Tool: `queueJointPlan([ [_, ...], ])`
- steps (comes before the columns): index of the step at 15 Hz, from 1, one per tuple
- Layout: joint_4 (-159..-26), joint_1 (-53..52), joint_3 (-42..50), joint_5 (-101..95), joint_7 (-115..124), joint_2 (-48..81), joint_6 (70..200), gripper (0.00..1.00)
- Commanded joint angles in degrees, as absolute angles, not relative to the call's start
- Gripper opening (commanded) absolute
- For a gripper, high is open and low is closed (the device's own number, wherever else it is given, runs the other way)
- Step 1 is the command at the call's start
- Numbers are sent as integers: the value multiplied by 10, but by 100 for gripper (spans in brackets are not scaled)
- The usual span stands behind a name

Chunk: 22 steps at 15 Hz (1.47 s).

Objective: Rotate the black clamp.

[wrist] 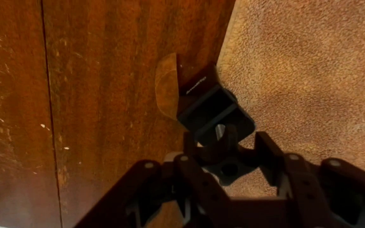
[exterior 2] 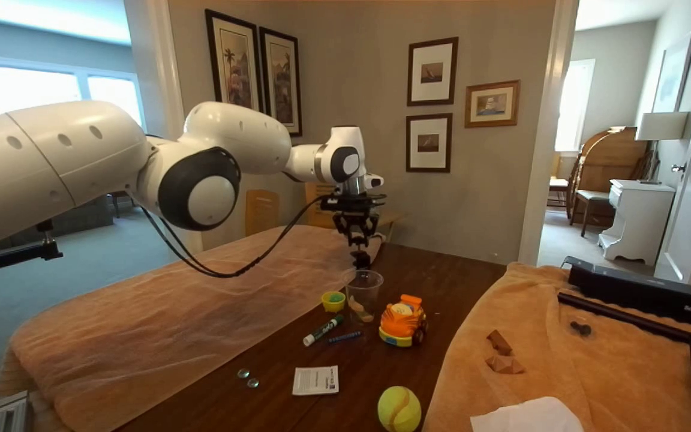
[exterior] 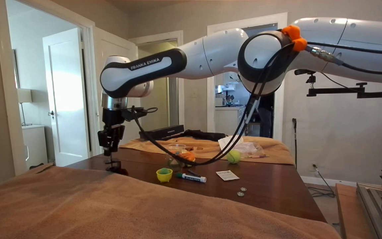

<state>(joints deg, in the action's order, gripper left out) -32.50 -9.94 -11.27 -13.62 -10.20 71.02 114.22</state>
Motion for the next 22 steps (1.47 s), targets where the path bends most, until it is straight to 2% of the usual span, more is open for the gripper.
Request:
queueJointPlan([
  [1, -304, -116, -82, -141, 14, 713, 1113, 24],
  [8, -301, -123, -77, -129, 134, 709, 1034, 24],
  [17, -297, -120, -85, -125, 184, 711, 1019, 24],
  [22, -293, -121, -85, -114, 289, 714, 1006, 24],
])
